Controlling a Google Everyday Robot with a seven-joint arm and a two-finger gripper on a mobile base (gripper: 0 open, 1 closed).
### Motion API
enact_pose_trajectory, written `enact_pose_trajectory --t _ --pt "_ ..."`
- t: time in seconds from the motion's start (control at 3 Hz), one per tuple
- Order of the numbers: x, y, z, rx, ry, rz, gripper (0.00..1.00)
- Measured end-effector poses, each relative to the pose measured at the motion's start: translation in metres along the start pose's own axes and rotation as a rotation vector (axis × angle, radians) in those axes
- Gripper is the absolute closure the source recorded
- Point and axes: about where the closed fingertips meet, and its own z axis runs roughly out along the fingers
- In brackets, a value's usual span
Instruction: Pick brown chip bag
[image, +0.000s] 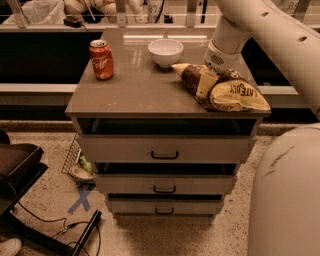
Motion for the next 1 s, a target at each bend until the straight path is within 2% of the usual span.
enact_pose_trajectory --t 0.33,0.67,1.0 --pt "-0.0007 -0.0002 -0.0014 0.0 0.0 0.0 0.94" --pt "-0.0016 -0.0005 -0.0052 0.0 0.0 0.0 1.0" --pt "-0.0019 -0.0006 -0.0064 0.0 -0.001 0.0 1.0"
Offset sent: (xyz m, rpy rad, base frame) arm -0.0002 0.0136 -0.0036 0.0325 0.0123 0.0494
